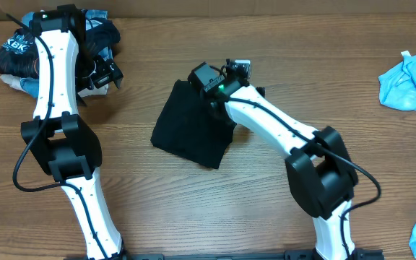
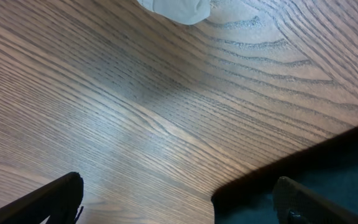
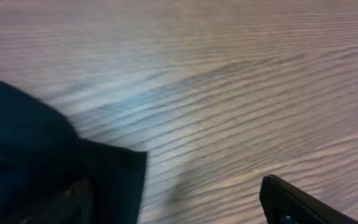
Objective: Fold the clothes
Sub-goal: 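Release the shirt and lift the right gripper up and away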
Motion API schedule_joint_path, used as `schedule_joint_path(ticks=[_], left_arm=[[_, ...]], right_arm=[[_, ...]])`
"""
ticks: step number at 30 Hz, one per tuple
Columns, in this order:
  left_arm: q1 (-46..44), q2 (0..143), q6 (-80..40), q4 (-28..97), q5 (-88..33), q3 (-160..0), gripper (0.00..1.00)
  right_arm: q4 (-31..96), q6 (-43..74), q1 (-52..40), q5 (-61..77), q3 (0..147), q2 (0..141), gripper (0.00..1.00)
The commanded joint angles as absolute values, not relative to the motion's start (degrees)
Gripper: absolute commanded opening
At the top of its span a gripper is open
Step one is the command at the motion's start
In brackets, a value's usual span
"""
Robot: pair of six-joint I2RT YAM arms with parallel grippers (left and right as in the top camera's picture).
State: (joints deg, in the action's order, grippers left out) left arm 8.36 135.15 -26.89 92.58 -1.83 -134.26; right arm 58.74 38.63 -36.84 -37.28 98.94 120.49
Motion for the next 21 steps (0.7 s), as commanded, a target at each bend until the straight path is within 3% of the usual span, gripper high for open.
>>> schedule_joint_path(ticks=[1, 5, 8, 15, 21], left_arm=[[8.6, 135.0, -27.5, 92.4, -1.1, -133.9, 1.00], [8.6, 135.0, -27.5, 92.5, -1.1, -133.9, 1.00], [8.6, 135.0, -27.2, 92.8, -1.0, -133.9, 1.00], [8.6, 135.0, -27.0, 92.5, -1.1, -133.9, 1.00], [8.6, 135.0, -27.0, 92.8, -1.1, -133.9, 1.00]], right_arm=[[56.1, 34.9, -36.9, -26.9, 102.0, 114.3, 0.88], [48.0, 19.3, -37.0, -9.2, 102.0, 113.6, 0.88], [47.6, 25.8, -36.9, -11.9, 102.0, 113.6, 0.87], [43.1, 20.8, -37.0, -2.9, 102.0, 114.6, 0.79], [45.3, 27.9, -36.9, -2.8, 102.0, 118.9, 0.79]])
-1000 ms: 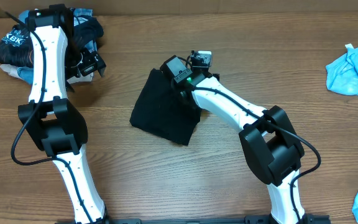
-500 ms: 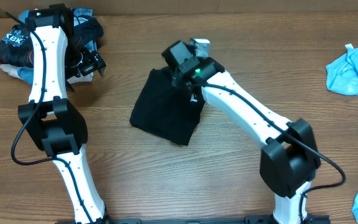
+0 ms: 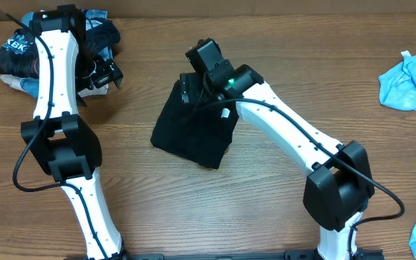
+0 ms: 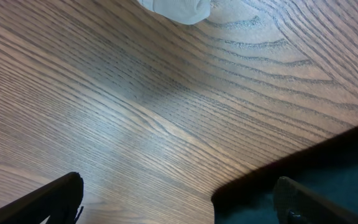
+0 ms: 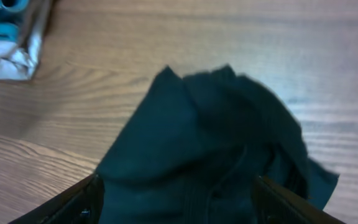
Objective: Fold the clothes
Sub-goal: 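Release the shirt and lift the right gripper up and away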
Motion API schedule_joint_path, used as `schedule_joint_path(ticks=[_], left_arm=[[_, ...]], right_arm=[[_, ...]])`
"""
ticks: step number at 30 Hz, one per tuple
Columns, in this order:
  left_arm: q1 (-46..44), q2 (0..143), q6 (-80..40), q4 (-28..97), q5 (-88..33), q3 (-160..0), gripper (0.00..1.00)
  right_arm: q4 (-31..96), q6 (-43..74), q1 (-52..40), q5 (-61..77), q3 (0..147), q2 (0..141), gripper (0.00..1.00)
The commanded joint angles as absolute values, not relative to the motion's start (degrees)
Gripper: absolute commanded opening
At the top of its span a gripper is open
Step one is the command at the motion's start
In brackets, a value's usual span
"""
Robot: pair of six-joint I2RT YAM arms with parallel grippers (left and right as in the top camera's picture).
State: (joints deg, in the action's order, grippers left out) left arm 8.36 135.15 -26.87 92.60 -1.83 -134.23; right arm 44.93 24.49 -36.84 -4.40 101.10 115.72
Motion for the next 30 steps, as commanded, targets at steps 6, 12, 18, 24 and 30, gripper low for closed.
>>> schedule_joint_path(ticks=[6, 12, 18, 24, 30], left_arm=[[8.6, 135.0, -27.0, 92.9, -1.0, -133.9, 1.00], [8.6, 135.0, -27.0, 92.9, -1.0, -133.9, 1.00], [8.6, 135.0, -27.0, 92.9, -1.0, -133.9, 1.00], [8.6, 135.0, -27.0, 92.9, -1.0, -133.9, 1.00], [8.6, 135.0, -27.0, 92.9, -1.0, -133.9, 1.00]], right_arm=[[44.3, 29.9, -35.6, -2.4, 102.0, 121.2, 0.79], [43.0, 30.3, -33.6, -1.4, 102.0, 122.3, 0.79], [40.0, 30.2, -30.8, 2.7, 102.0, 124.0, 0.79], [37.6, 30.3, -29.5, 4.8, 102.0, 124.6, 0.73], [37.6, 30.3, -28.3, 4.3, 102.0, 124.7, 0.47]])
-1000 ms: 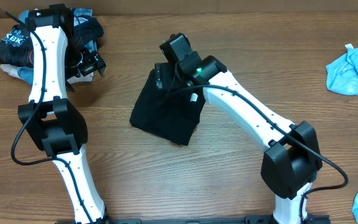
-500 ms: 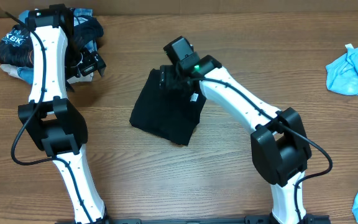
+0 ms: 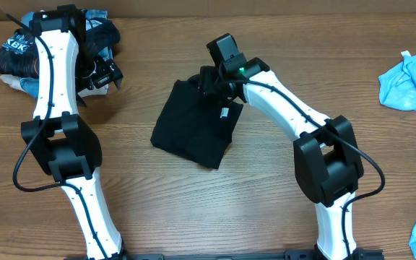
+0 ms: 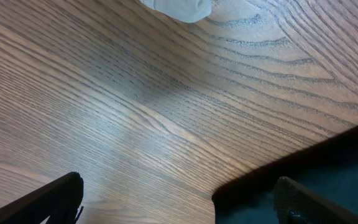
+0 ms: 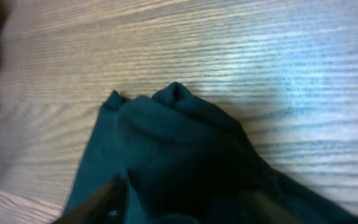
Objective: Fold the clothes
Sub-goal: 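Release the shirt and lift the right gripper up and away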
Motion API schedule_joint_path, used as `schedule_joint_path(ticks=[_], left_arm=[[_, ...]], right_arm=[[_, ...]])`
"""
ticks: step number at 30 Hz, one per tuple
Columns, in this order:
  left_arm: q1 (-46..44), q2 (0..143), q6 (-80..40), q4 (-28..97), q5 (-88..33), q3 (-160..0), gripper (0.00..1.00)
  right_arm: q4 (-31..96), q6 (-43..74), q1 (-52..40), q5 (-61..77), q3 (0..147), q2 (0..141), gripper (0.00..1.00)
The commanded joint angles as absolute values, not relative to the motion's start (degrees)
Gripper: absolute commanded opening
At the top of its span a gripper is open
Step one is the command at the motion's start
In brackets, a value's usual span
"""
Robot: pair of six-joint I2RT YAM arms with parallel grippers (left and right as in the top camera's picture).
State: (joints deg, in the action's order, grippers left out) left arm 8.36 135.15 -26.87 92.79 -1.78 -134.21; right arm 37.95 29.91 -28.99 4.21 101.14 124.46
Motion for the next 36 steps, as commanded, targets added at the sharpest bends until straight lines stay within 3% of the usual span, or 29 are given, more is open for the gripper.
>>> schedule_joint_path(ticks=[1, 3, 7, 10, 21, 22, 23, 26, 29, 36], left_arm=[[8.6, 135.0, -27.0, 92.9, -1.0, -133.9, 1.00], [8.6, 135.0, -27.0, 92.9, -1.0, -133.9, 1.00], [8.6, 135.0, -27.0, 92.9, -0.8, -133.9, 1.00], [8.6, 135.0, -27.0, 92.9, -0.8, -133.9, 1.00], [8.6, 135.0, -27.0, 92.7, -0.8, -133.9, 1.00], [8.6, 135.0, -27.0, 92.7, -0.8, -133.9, 1.00], [8.6, 135.0, -27.0, 92.7, -0.8, -133.9, 1.00], [8.6, 135.0, -27.0, 92.7, -0.8, -133.9, 1.00], [8.6, 135.0, -27.0, 92.7, -0.8, -133.9, 1.00], [8.6, 135.0, -27.0, 92.7, -0.9, -133.9, 1.00]], right_arm=[[37.6, 30.3, -28.0, 3.9, 102.0, 124.8, 0.41], [37.8, 30.3, -27.4, 3.7, 102.0, 124.8, 0.35], [38.5, 30.3, -25.9, 2.1, 102.0, 124.8, 0.12], [39.7, 30.2, -24.9, -0.8, 102.0, 124.8, 0.04], [45.5, 30.0, -20.6, -6.1, 102.0, 124.7, 0.04], [46.4, 30.0, -20.1, -6.5, 102.0, 124.7, 0.11], [47.8, 29.6, -19.8, -6.6, 102.0, 124.7, 0.66], [51.6, 29.7, -19.6, -9.4, 102.4, 124.7, 0.64], [59.0, 30.5, -19.5, -12.3, 104.7, 124.4, 0.45], [74.8, 25.5, -20.1, 0.3, 111.1, 121.3, 0.51]])
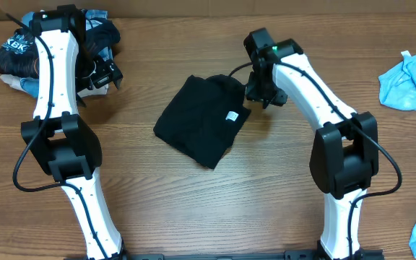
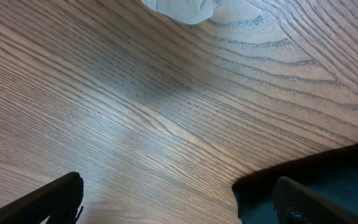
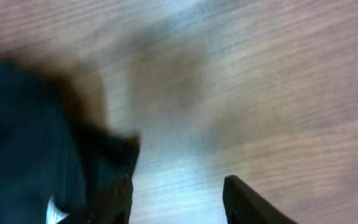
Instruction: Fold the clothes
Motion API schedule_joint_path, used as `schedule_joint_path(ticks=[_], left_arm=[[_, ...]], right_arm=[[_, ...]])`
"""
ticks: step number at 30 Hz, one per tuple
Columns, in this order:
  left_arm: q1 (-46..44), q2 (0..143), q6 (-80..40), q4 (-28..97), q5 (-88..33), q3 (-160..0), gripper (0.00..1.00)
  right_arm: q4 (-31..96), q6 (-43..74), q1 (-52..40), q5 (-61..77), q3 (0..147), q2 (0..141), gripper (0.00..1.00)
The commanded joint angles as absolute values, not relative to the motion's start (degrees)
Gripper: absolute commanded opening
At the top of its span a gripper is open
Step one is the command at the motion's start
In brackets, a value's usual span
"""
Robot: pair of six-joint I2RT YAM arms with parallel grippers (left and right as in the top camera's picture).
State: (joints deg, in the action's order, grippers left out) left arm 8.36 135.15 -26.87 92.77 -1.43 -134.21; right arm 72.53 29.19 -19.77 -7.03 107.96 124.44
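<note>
A black folded garment [image 1: 202, 121] with a small white label lies mid-table. My right gripper [image 1: 263, 92] stands open just off the garment's upper right corner; in the blurred right wrist view the black cloth [image 3: 36, 143] lies left of the gripper [image 3: 178, 200], with bare wood between the fingers. My left gripper [image 1: 109, 75] is open above bare wood at the far left, beside the clothes pile. Only the garment's corner [image 2: 309, 177] shows at the lower right of the left wrist view, with the gripper [image 2: 179, 205] holding nothing.
A heap of dark and printed clothes [image 1: 16, 52] sits at the back left, a white scrap of it [image 2: 180, 9] reaching into the left wrist view. Light blue clothes [image 1: 414, 79] lie at the right edge, and another blue piece at the lower right.
My right gripper was over the garment's upper edge; now it is open to the right of the garment. The garment's upper right part lies further right and flatter. The left arm stayed put.
My right gripper stood open at the garment's upper right corner, then over its top left part, then over its upper edge. Now it is off the cloth to the right, and the garment is wider and flatter. The left gripper stayed open by the pile throughout.
</note>
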Motion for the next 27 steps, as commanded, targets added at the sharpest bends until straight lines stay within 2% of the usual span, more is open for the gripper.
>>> schedule_joint_path(ticks=[1, 5, 9, 22, 27], left_arm=[[8.6, 135.0, -27.0, 92.7, -0.9, -133.9, 1.00], [8.6, 135.0, -27.0, 92.7, -1.1, -133.9, 1.00], [8.6, 135.0, -27.0, 92.8, -1.1, -133.9, 1.00], [8.6, 135.0, -27.0, 93.0, -1.7, -133.9, 1.00], [8.6, 135.0, -27.0, 93.0, -1.7, -133.9, 1.00]], right_arm=[[75.9, 23.2, -20.3, 3.7, 111.1, 120.3, 0.52], [78.9, 14.5, -21.8, 12.6, 111.1, 118.5, 0.53], [79.7, 6.1, -25.5, 14.7, 109.1, 118.7, 0.67], [69.1, 3.0, -32.1, 16.7, 97.9, 118.7, 0.70], [68.1, 2.9, -32.2, 20.3, 97.8, 118.7, 0.66]])
